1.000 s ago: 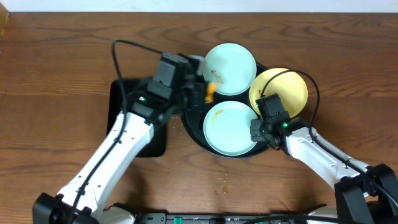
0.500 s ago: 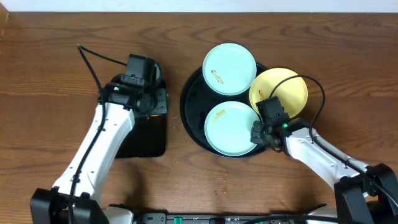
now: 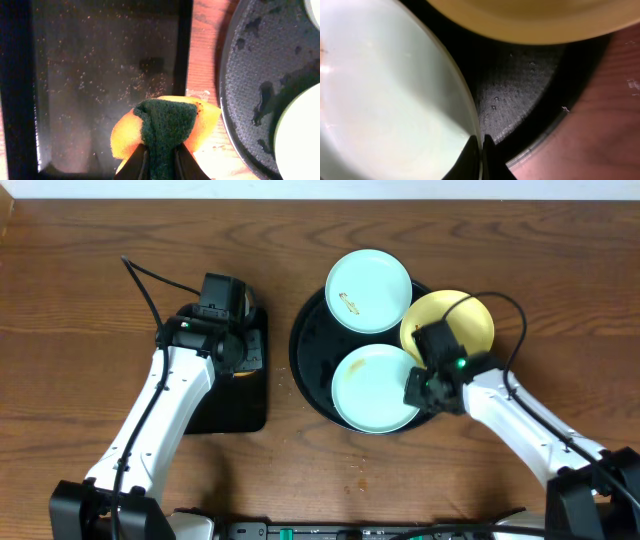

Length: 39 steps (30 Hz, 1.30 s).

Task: Clean dirty plates on tray and stack at the side
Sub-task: 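Return the sponge to the black rectangular tray with the left gripper, then lift the lower green plate off the round tray with the right gripper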

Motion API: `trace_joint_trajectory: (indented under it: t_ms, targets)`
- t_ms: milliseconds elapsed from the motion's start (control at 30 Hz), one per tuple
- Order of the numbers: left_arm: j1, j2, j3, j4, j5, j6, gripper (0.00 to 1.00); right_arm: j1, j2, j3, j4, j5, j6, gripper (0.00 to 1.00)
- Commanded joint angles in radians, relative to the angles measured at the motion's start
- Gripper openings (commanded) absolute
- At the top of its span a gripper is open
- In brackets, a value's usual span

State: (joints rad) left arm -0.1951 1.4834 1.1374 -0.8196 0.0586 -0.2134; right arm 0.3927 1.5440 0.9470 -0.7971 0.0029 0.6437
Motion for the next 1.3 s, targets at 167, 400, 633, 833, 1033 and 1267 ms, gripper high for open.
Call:
trace_joint_trajectory:
  t_ms: [167,400,633,833,1033,1267]
  targets:
    - [0.004,0.008,-0.009,-0.017,-0.026,-0.006,0.07,-0.008,0.002,0.359,-0.287,0.149,-0.200,0.01]
    - [0.004,0.008,-0.016,-0.021,-0.027,-0.006,0.08,0.035,0.002,0.535,-0.402,0.406,-0.309,0.01]
    - [0.004,0.011,-0.021,-0.021,-0.027,-0.006,0.08,0.195,0.006,0.562,-0.423,0.766,-0.346,0.01]
    - [0.004,0.011,-0.021,-0.022,-0.026,-0.006,0.07,0.410,0.011,0.562,-0.399,1.090,-0.385,0.01]
    - [0.004,0.011,-0.021,-0.033,-0.026,-0.006,0.07,0.567,0.012,0.562,-0.383,1.358,-0.394,0.01]
    - [0.004,0.011,-0.021,-0.043,-0.026,-0.006,0.08,0.589,0.012,0.562,-0.341,1.306,-0.418,0.01]
